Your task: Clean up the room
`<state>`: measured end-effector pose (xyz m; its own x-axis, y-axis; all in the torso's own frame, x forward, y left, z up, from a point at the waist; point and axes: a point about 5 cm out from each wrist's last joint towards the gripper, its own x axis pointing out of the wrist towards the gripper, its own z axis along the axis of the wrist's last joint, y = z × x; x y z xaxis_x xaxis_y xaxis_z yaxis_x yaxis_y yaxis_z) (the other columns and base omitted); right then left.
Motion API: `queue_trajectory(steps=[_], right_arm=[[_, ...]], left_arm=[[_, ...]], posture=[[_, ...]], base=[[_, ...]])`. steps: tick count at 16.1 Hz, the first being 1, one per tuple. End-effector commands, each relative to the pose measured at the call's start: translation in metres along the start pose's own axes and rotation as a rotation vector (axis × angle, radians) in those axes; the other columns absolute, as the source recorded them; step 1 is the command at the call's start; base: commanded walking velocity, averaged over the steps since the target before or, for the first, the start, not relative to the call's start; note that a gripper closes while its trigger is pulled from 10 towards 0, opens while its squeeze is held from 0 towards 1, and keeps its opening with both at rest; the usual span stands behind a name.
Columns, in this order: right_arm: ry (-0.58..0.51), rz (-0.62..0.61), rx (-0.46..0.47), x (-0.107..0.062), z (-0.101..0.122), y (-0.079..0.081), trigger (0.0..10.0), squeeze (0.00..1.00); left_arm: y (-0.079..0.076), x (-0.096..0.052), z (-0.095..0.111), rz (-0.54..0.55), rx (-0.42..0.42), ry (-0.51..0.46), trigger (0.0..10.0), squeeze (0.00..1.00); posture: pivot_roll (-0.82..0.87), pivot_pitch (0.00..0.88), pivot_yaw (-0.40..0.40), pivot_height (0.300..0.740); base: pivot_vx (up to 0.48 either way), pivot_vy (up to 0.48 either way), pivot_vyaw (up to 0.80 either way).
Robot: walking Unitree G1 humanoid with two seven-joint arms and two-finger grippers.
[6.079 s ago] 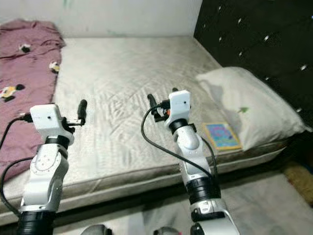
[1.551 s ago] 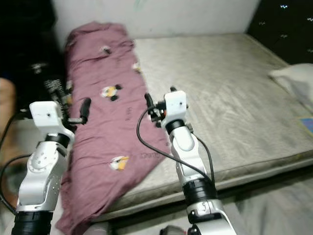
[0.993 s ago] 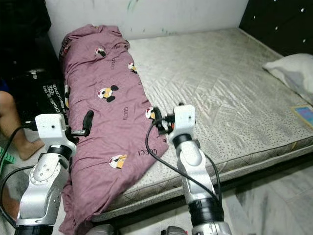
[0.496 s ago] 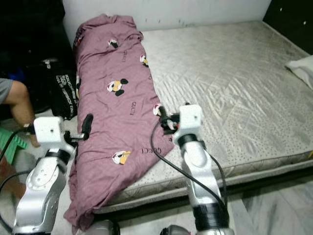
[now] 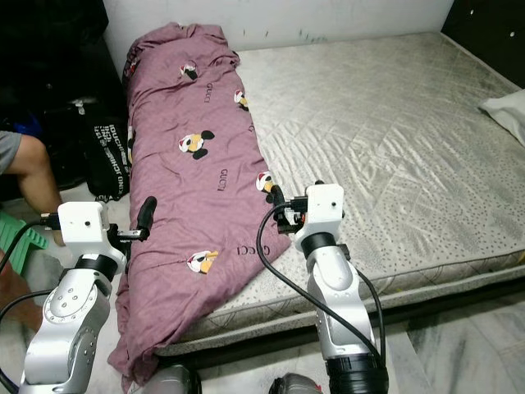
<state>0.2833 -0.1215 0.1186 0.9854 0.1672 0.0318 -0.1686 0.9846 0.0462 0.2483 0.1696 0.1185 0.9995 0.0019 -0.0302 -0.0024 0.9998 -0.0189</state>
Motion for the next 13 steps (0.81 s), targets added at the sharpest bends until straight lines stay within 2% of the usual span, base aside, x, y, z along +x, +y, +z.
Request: queue_trajectory(steps=[1,3,13], right_arm=[[0.004,-0.003,0.003,-0.0009,0.0010,0.0003,10.0,0.00],[0.004,-0.001,0.003,-0.0007,0.0014,-0.0001,10.0,0.00],[0.008,0.011,-0.016,0.0015,0.0021,-0.0007,10.0,0.00]], left_arm=[[-0.0005,-0.0004,0.0021,0.002,0.016,-0.001,10.0,0.00],[-0.0010,0.0002,0.0029,0.003,0.016,-0.007,10.0,0.00],[-0.0040,0.0050,0.0053,-0.009,0.012,-0.019,10.0,0.00]], posture=[[-0.03,0.077,0.007,0.640],[-0.03,0.077,0.005,0.621],[-0.03,0.071,-0.005,0.621]], base=[[0.000,0.000,0.00],[0.000,0.000,0.00],[0.000,0.000,0.00]])
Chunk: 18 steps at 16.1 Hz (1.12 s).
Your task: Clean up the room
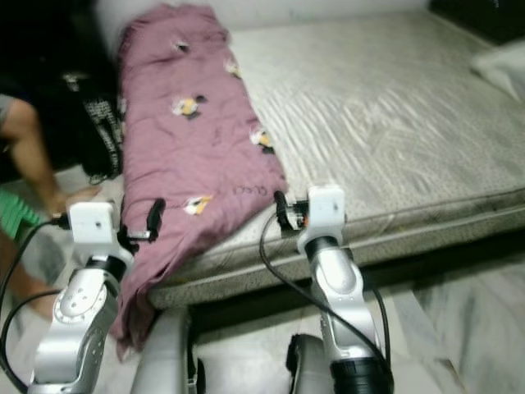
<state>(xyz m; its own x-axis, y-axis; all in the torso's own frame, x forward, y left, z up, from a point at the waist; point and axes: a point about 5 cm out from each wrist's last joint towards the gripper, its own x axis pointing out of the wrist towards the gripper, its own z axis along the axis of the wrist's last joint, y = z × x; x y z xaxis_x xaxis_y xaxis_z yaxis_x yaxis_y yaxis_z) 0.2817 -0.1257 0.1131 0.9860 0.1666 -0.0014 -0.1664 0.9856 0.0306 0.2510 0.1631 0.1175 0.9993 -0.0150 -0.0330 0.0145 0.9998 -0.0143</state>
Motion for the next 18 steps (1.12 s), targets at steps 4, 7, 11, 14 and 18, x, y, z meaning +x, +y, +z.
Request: queue_trajectory(steps=[4,7,11,14,18], right_arm=[[-0.020,0.012,0.003,0.0035,0.0070,0.0023,10.0,0.00],[-0.017,0.014,-0.001,0.0039,0.0064,0.0026,10.0,0.00],[-0.013,0.013,-0.006,0.0043,0.0063,0.0025,10.0,0.00],[-0.010,0.012,-0.008,0.0046,0.0063,0.0025,10.0,0.00],[-0.008,0.005,-0.006,0.0046,0.0060,0.0015,10.0,0.00]], left_arm=[[0.0027,0.0024,0.0040,0.022,0.023,-0.013,10.0,0.00],[0.0040,0.0040,0.0032,0.028,0.017,-0.007,10.0,0.00],[0.0068,0.0039,0.0008,0.038,0.017,0.007,10.0,0.00],[0.0076,0.0032,0.0014,0.031,0.012,0.001,10.0,0.00],[0.0069,0.0030,0.0021,0.028,0.009,-0.003,10.0,0.00]], posture=[[-0.04,0.079,-0.006,0.591],[-0.04,0.086,-0.008,0.591],[-0.04,0.092,-0.008,0.591],[-0.04,0.092,-0.008,0.591],[-0.04,0.093,-0.008,0.591]], base=[[0.000,0.000,0.00],[0.000,0.000,0.00],[0.000,0.000,0.00],[0.210,0.000,0.00],[0.367,0.000,0.00]])
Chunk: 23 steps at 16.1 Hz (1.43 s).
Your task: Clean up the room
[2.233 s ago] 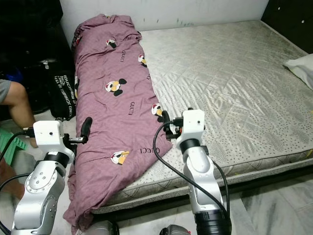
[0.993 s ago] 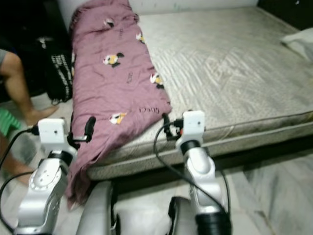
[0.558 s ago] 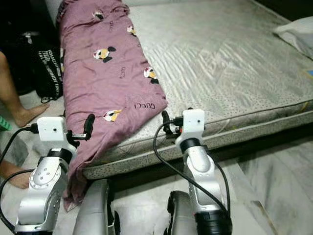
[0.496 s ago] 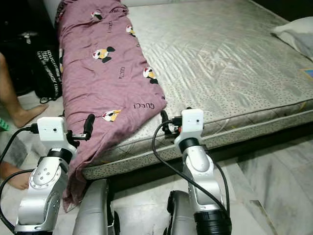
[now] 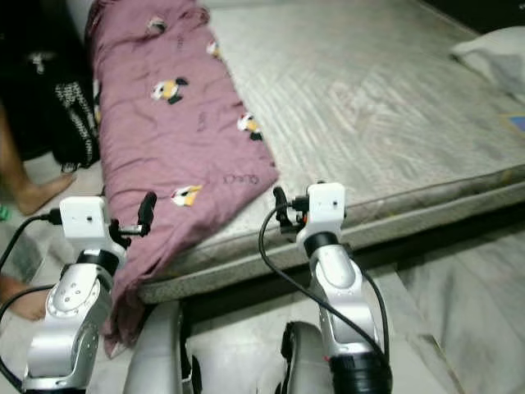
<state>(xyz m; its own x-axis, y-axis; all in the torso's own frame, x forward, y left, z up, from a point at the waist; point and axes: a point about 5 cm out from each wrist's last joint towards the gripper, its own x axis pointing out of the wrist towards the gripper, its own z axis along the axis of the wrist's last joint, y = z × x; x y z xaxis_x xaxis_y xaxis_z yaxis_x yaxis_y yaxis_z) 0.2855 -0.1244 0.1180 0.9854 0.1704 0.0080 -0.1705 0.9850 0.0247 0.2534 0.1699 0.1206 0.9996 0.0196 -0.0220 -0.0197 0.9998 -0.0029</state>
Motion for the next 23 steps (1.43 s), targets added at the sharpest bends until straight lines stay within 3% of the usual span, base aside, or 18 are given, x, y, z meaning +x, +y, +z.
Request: queue_trajectory(steps=[1,11,15,17,23], right_arm=[[0.002,0.000,0.001,0.001,0.001,0.000,10.0,0.00],[0.009,0.008,0.002,-0.001,0.000,0.001,10.0,0.00],[0.019,0.010,0.002,-0.008,0.000,0.000,10.0,0.00],[0.024,0.005,0.001,-0.011,0.001,-0.003,10.0,0.00],[0.068,-0.038,-0.041,-0.032,0.004,-0.020,10.0,0.00]], left_arm=[[0.000,0.000,-0.001,-0.010,-0.002,0.008,10.0,0.00],[0.005,0.003,-0.008,0.041,0.000,0.063,10.0,0.00],[0.019,0.003,-0.017,0.141,-0.026,0.128,10.0,0.00],[0.030,0.008,-0.023,0.188,-0.032,0.164,10.0,0.00],[0.046,0.032,-0.039,0.196,-0.001,0.273,10.0,0.00]], posture=[[-0.04,0.093,-0.008,0.591],[-0.04,0.096,-0.010,0.591],[-0.05,0.123,-0.015,0.546],[-0.06,0.142,-0.017,0.526],[-0.14,0.203,-0.024,0.526]], base=[[0.375,0.000,0.00],[0.078,0.000,0.00],[0.000,0.000,0.00],[0.000,0.000,0.00],[0.000,0.000,0.00]])
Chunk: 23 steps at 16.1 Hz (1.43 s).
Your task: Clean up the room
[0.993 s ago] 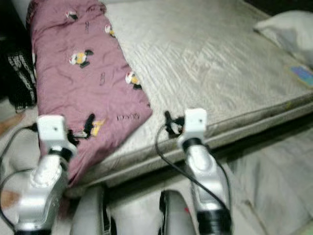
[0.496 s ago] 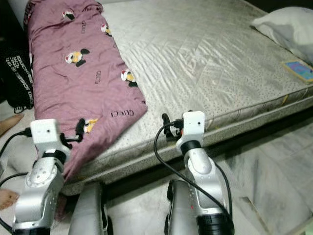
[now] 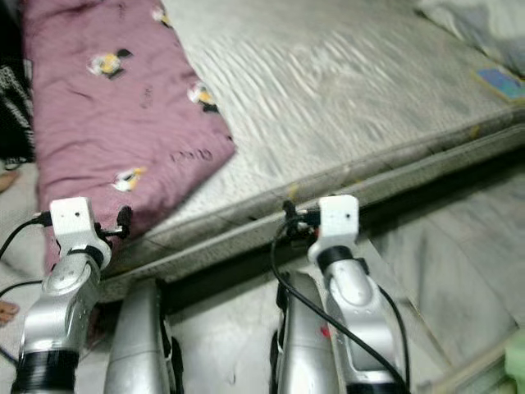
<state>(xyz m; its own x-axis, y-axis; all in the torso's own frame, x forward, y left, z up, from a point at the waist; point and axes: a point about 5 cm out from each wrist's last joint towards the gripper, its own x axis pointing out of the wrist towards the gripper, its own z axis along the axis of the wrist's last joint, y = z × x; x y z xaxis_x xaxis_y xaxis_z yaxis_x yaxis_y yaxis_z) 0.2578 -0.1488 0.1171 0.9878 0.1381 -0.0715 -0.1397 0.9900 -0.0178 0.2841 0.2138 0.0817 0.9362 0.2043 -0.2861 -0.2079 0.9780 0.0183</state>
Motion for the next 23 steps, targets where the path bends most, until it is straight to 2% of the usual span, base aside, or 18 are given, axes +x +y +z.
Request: queue_trajectory(steps=[1,3,6,7,8,9,11,12,13,14,15,16,19,20,22,23], right_arm=[[-0.008,-0.011,-0.007,-0.003,0.005,-0.003,10.0,0.00],[-0.002,-0.016,-0.015,-0.005,0.007,-0.005,10.0,0.00],[0.003,-0.016,-0.022,-0.005,0.008,-0.006,10.0,0.00],[0.006,-0.015,-0.024,-0.004,0.007,-0.006,10.0,0.00],[0.007,-0.014,-0.024,-0.003,0.007,-0.006,10.0,0.00],[0.006,-0.013,-0.025,-0.002,0.007,-0.006,10.0,0.00],[0.005,-0.013,-0.025,-0.002,0.007,-0.006,10.0,0.00],[0.004,-0.014,-0.027,-0.001,0.008,-0.006,10.0,0.00],[0.004,-0.016,-0.029,0.000,0.007,-0.006,10.0,0.00],[0.004,-0.017,-0.029,0.000,0.007,-0.006,10.0,0.00],[0.004,-0.019,-0.029,0.000,0.007,-0.006,10.0,0.00],[0.005,-0.020,-0.030,-0.001,0.007,-0.006,10.0,0.00],[0.008,-0.032,-0.028,-0.006,0.007,-0.008,10.0,0.00],[0.011,-0.035,-0.028,-0.010,0.007,-0.009,10.0,0.00],[0.023,-0.046,-0.028,-0.020,0.008,-0.011,10.0,0.00],[0.026,-0.050,-0.028,-0.023,0.008,-0.012,10.0,0.00]], left_arm=[[0.003,0.006,-0.003,-0.002,0.029,0.025,10.0,0.00],[0.001,0.013,-0.010,-0.028,0.104,0.081,10.0,0.00],[-0.022,0.018,-0.021,-0.181,0.229,0.142,10.0,0.00],[-0.041,0.015,-0.022,-0.281,0.300,0.125,10.0,0.00],[-0.050,0.012,-0.024,-0.340,0.352,0.118,10.0,0.00],[-0.059,0.004,-0.026,-0.423,0.445,0.098,10.0,0.00],[-0.066,-0.002,-0.029,-0.493,0.510,0.086,10.0,0.00],[-0.074,-0.014,-0.033,-0.613,0.633,0.052,10.0,0.00],[-0.079,-0.022,-0.037,-0.700,0.708,0.030,10.0,0.00],[-0.082,-0.030,-0.039,-0.777,0.768,0.013,10.0,0.00],[-0.083,-0.033,-0.039,-0.779,0.784,-0.005,10.0,0.00],[-0.083,-0.029,-0.035,-0.739,0.763,-0.024,10.0,0.00],[-0.078,-0.010,0.002,-0.526,0.653,-0.217,10.0,0.00],[-0.070,-0.001,0.021,-0.410,0.562,-0.278,10.0,0.00],[-0.054,0.016,0.042,-0.231,0.420,-0.298,10.0,0.00],[-0.051,0.019,0.044,-0.202,0.387,-0.294,10.0,0.00]], posture=[[-0.15,0.205,-0.024,0.526],[-0.16,0.209,-0.023,0.526],[-0.17,0.210,-0.027,0.526],[-0.17,0.204,-0.030,0.526],[-0.17,0.202,-0.029,0.526],[-0.17,0.199,-0.029,0.526],[-0.17,0.197,-0.029,0.526],[-0.17,0.191,-0.028,0.526],[-0.17,0.189,-0.027,0.526],[-0.17,0.188,-0.026,0.526],[-0.17,0.188,-0.026,0.526],[-0.17,0.188,-0.026,0.526],[-0.18,0.201,-0.023,0.526],[-0.18,0.213,-0.021,0.526],[-0.20,0.233,-0.019,0.526],[-0.20,0.237,-0.018,0.526]], base=[[0.000,0.000,0.00],[0.000,0.000,0.00],[0.000,0.000,0.00],[0.000,0.000,0.00],[0.000,0.000,0.00],[0.000,0.000,0.00],[0.000,0.000,0.00],[0.000,0.000,0.00],[0.000,0.000,0.00],[0.000,0.000,0.00],[0.000,0.000,0.00],[0.000,0.000,0.00],[0.000,0.000,0.00],[0.000,0.000,0.00],[0.000,0.000,0.00],[0.000,0.000,0.00]])
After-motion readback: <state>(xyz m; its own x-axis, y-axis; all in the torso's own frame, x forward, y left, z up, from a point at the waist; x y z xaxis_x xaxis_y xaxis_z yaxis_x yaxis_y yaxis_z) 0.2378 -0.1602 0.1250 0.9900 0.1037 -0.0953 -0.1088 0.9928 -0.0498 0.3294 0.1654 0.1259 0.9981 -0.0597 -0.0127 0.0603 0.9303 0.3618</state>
